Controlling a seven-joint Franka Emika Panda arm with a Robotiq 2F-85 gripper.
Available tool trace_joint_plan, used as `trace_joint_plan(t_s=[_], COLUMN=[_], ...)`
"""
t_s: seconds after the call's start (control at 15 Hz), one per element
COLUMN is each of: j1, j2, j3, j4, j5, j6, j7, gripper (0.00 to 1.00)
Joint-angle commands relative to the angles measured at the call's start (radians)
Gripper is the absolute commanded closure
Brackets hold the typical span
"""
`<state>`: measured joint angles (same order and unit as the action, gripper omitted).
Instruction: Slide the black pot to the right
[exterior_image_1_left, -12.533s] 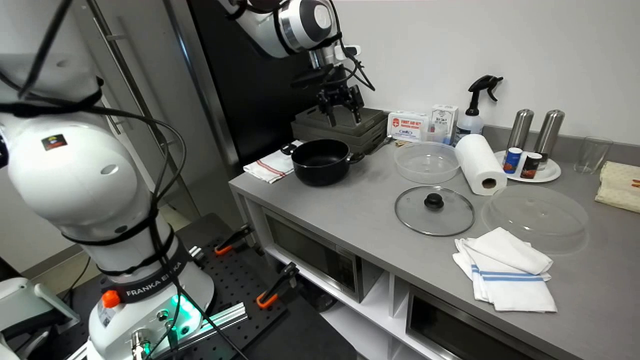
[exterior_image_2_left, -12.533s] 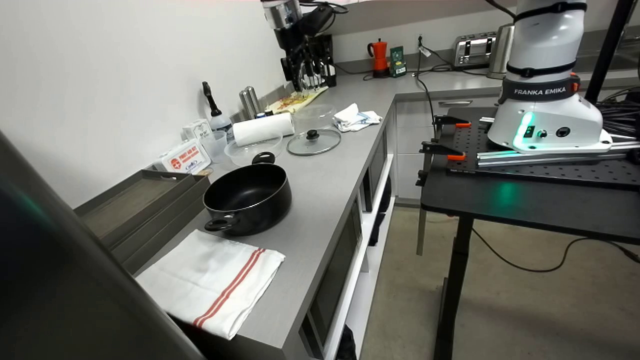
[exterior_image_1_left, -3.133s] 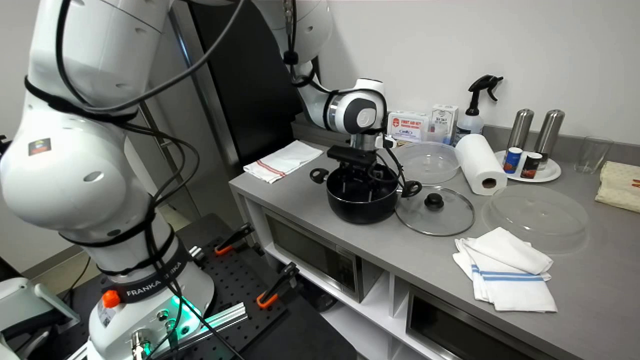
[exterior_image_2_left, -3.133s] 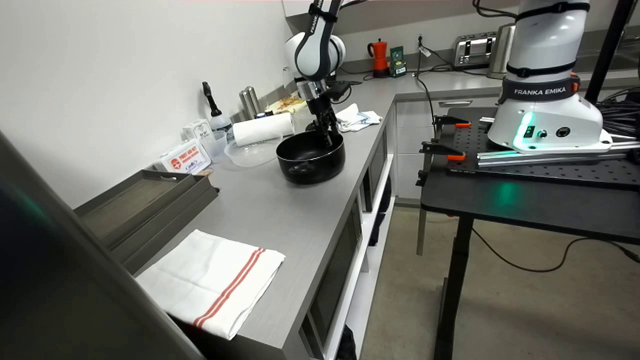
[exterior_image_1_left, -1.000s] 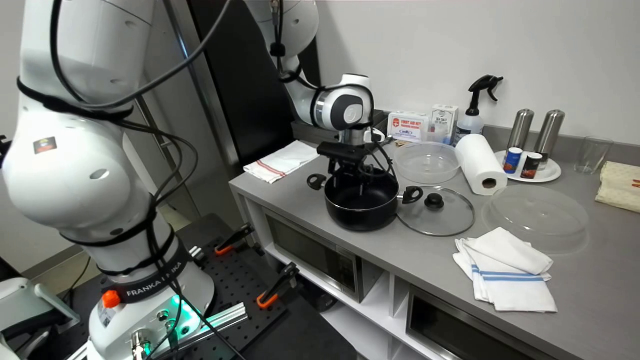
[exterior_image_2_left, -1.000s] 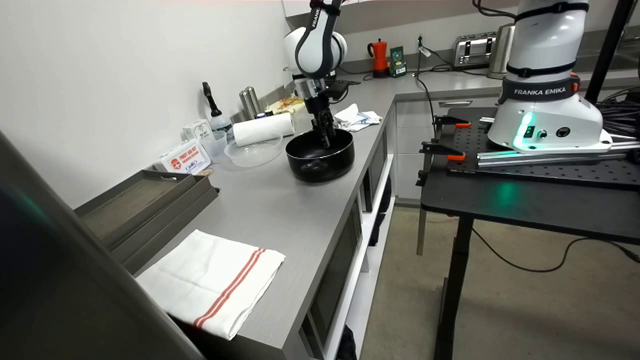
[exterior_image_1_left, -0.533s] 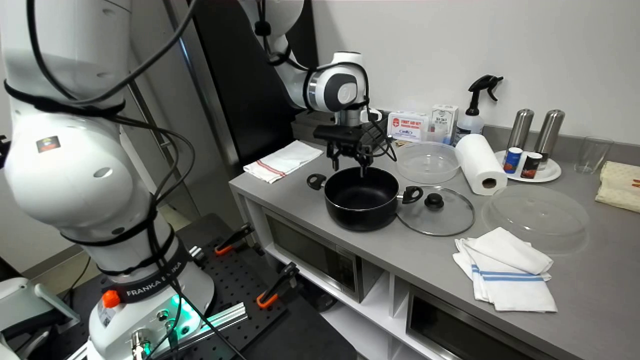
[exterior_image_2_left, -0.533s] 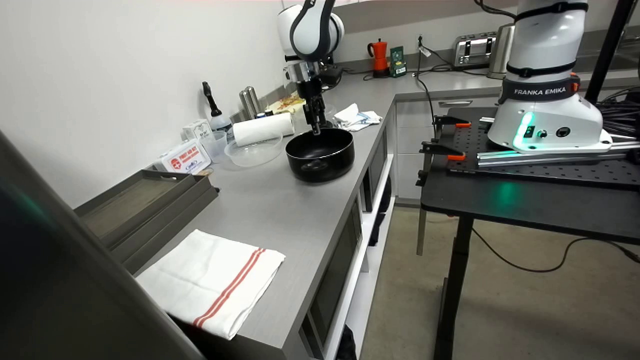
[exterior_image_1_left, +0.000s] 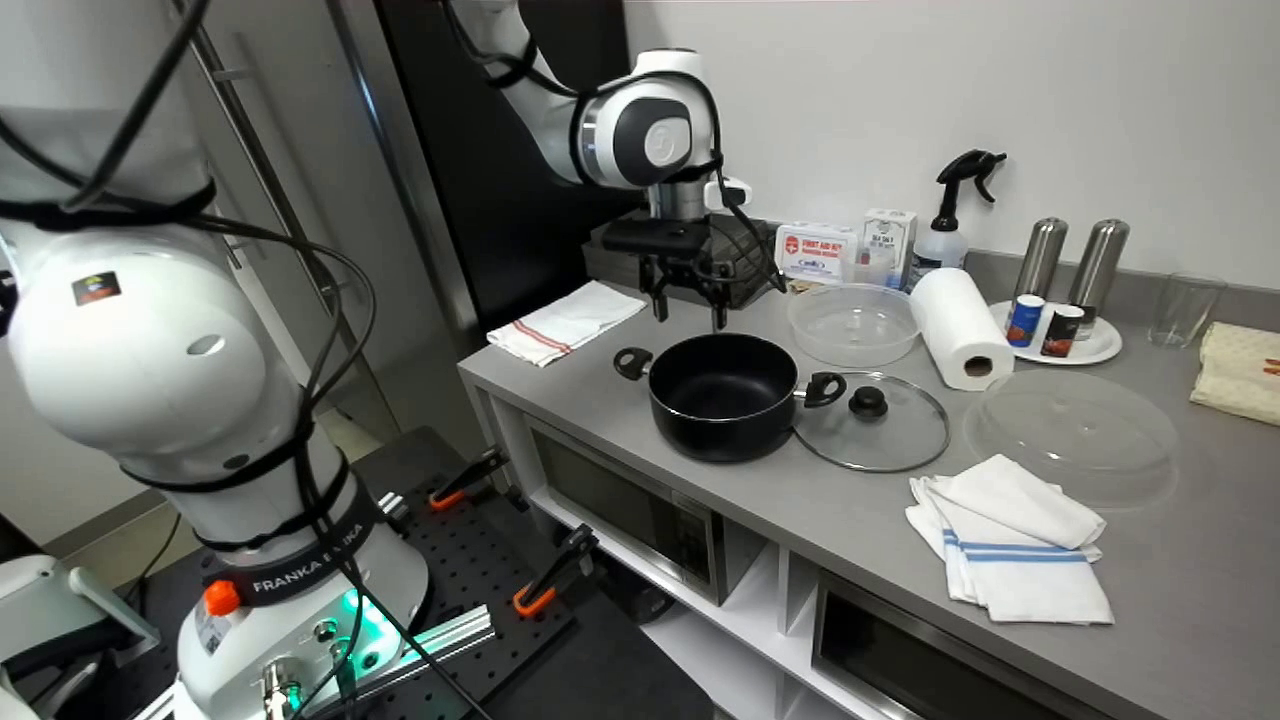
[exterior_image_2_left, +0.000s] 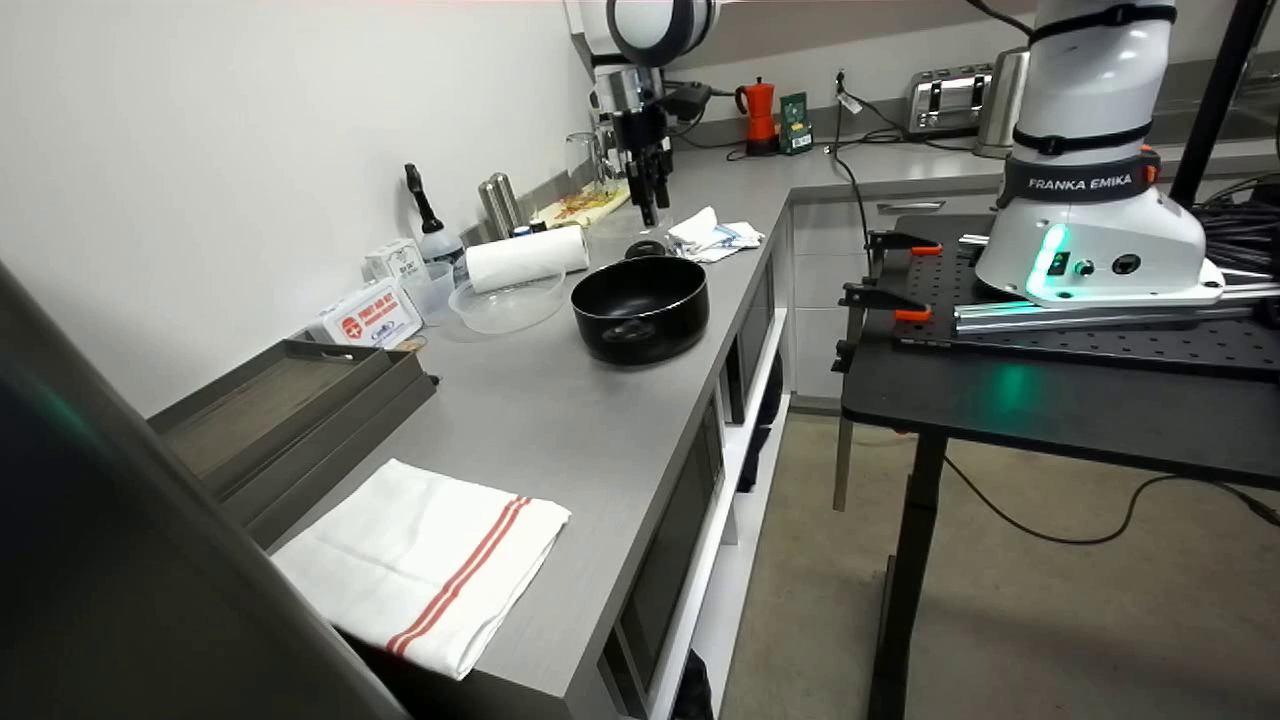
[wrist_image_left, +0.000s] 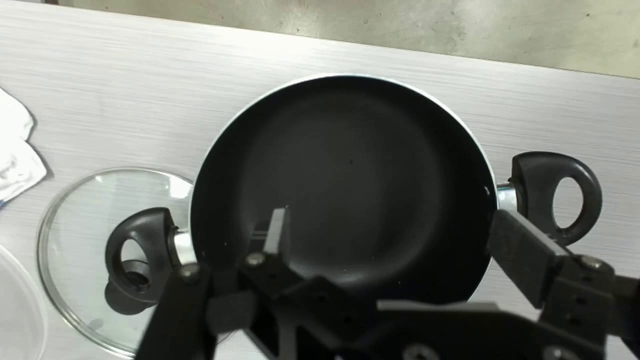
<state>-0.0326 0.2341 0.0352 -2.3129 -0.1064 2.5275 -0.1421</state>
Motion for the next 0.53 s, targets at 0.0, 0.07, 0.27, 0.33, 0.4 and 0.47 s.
trace_joint_plan(t_s=[0.0,0.07,0.27,0.33,0.4,0.47], j1=[0.011,0.011,0.01,0.01,0.01,0.01], j2=[-0.108,-0.122,-0.093,-0.099,-0.102,-0.102], j3=[-0.013,-0.013,-0.013,-0.013,-0.013,-0.013], j4=[-0.103,-0.114,-0.079,-0.085,-0.088,-0.089], j5=[-0.008,-0.006,0.003,0.003,0.003,0.003], j6=[0.028,0.028,-0.001,-0.001,0.0,0.0], j7=[0.007,0.003,-0.002,-0.002,-0.002,-0.002], gripper=[0.0,0.0,0.0,0.0,0.0,0.0])
